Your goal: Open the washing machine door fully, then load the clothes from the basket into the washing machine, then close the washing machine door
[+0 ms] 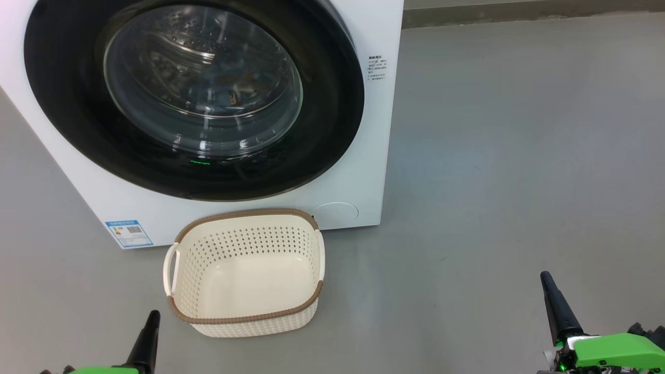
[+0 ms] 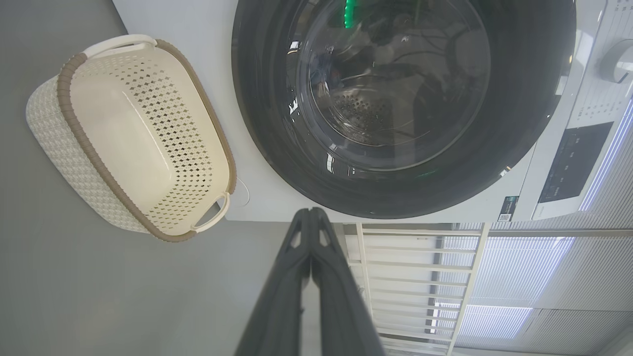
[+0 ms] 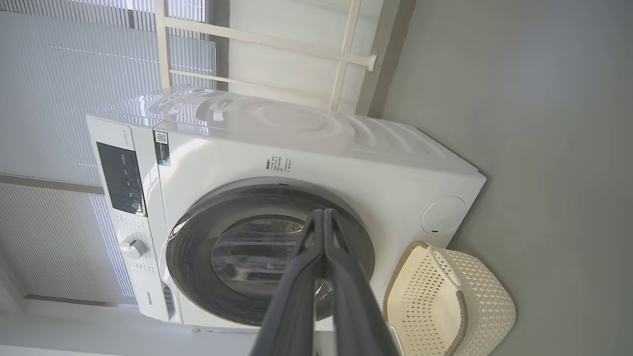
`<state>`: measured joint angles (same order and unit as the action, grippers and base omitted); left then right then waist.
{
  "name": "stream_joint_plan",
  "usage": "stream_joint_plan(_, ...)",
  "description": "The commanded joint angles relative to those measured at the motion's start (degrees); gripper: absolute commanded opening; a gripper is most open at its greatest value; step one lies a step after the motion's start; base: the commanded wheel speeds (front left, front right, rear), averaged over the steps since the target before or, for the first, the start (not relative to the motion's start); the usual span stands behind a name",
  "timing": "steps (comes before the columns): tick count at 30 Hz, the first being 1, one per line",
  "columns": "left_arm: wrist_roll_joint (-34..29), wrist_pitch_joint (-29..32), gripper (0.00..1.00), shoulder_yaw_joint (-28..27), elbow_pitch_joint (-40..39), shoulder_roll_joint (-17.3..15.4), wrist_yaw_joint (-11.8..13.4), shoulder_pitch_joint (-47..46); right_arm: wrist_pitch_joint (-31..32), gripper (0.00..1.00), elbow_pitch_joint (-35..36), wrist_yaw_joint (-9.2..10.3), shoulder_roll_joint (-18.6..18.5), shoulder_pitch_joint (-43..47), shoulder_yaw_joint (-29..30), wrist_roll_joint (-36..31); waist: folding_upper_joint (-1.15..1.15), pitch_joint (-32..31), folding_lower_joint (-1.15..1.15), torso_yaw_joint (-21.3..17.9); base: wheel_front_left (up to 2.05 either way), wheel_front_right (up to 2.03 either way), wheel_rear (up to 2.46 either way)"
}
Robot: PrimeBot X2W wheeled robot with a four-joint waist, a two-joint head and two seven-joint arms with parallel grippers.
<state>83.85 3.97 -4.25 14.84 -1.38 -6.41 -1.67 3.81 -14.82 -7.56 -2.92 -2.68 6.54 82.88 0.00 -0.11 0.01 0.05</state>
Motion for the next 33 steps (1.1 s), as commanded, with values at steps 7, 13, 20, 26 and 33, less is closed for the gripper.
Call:
stream_joint_plan(7,5.4,1.7,0.0,-2.1,-0.9,-1.4,-0.8,-3.9,1.7,0.0,1.0,0.06,-0.1,-3.1,-0.4,6.2,0.0,0.2,-0.01,0.0,0.0,0.0,0.0)
stream_joint_plan(13,8.3,2.5,0.0,-2.3,-0.8,-1.5,-1.1,-4.5,2.6,0.0,0.8,0.08,-0.1,-3.5,-0.2,9.4,0.0,0.3,-0.01,0.0,0.0,0.0,0.0)
stream_joint_plan(20,8.3,2.5,0.0,-2.3,-0.8,-1.5,-1.1,-4.5,2.6,0.0,0.8,0.08,-0.1,-3.5,-0.2,9.4,0.0,0.3,-0.01,0.0,0.0,0.0,0.0)
stream_joint_plan(26,8.3,2.5,0.0,-2.3,-0.8,-1.5,-1.1,-4.5,2.6,0.0,0.8,0.08,-0.1,-3.5,-0.1,9.4,0.0,0.3,-0.01,0.0,0.0,0.0,0.0)
stream_joint_plan(33,8.3,2.5,0.0,-2.3,-0.8,-1.5,-1.1,-4.5,2.6,0.0,0.8,0.08,-0.1,-3.5,-0.1,9.4,0.0,0.3,-0.01,0.0,0.0,0.0,0.0)
